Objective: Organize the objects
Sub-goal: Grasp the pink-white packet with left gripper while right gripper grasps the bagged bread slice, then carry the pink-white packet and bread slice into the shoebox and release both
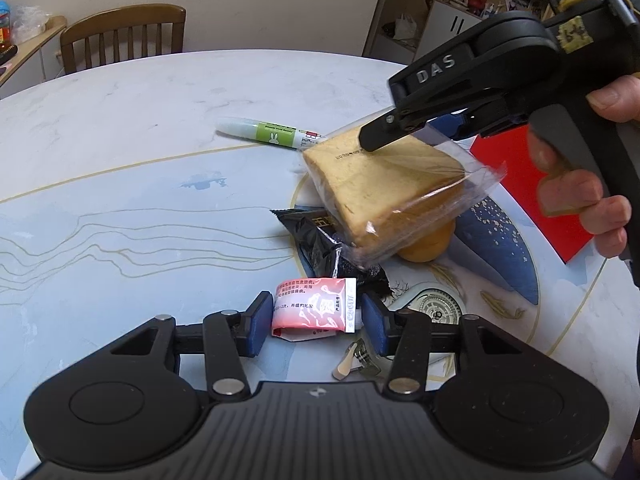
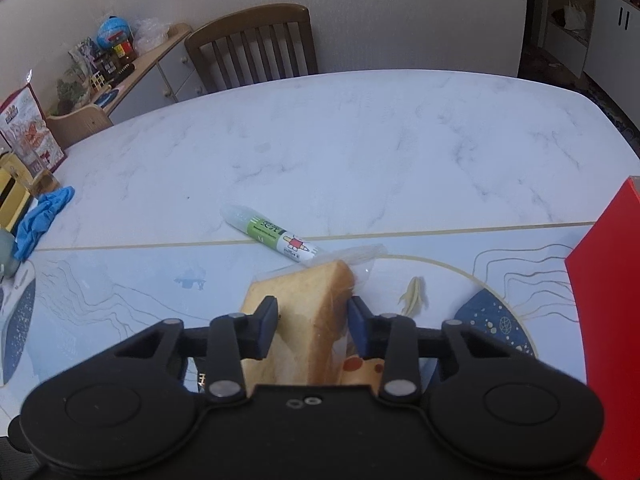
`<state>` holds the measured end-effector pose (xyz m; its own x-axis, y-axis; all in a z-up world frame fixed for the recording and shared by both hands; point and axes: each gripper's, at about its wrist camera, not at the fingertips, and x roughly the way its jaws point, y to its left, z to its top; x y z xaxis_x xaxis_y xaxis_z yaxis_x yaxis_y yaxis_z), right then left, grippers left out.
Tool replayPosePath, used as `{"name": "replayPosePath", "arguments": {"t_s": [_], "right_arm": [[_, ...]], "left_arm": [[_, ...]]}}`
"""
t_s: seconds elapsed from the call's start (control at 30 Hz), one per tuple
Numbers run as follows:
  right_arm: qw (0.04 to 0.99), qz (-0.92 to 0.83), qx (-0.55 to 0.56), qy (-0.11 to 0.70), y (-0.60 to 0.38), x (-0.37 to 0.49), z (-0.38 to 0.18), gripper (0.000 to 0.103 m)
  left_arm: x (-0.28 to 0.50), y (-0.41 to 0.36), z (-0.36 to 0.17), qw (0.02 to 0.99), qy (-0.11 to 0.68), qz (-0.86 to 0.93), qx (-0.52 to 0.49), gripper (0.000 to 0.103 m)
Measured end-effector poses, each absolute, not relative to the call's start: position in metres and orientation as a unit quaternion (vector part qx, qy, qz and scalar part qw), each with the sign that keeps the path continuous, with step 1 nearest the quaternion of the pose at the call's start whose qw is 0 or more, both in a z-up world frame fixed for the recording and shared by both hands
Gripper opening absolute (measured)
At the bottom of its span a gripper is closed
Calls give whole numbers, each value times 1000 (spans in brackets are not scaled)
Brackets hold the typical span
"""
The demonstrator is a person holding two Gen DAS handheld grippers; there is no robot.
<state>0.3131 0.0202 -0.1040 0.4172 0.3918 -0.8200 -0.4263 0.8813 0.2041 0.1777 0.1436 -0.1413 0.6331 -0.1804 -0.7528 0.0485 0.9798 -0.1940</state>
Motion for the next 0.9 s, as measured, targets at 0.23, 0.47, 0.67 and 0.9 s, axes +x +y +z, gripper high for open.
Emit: {"name": "replayPosePath", "arguments": {"t_s": [0.23, 0.47, 0.67, 0.9], "right_arm": [[841, 257, 22, 476, 8, 305, -93, 26], [840, 277, 56, 463, -9, 291, -75, 24], [842, 286, 76, 451, -35, 277, -55, 23], [845, 295, 71, 441, -73, 261, -30, 23]], "left_arm": [[175, 148, -135, 904, 417, -56, -81, 47], [166, 151, -120, 905, 413, -46, -88, 47], [153, 140, -102, 912, 402, -37, -69, 47], [143, 119, -74, 915, 395, -49, -63, 47]]}}
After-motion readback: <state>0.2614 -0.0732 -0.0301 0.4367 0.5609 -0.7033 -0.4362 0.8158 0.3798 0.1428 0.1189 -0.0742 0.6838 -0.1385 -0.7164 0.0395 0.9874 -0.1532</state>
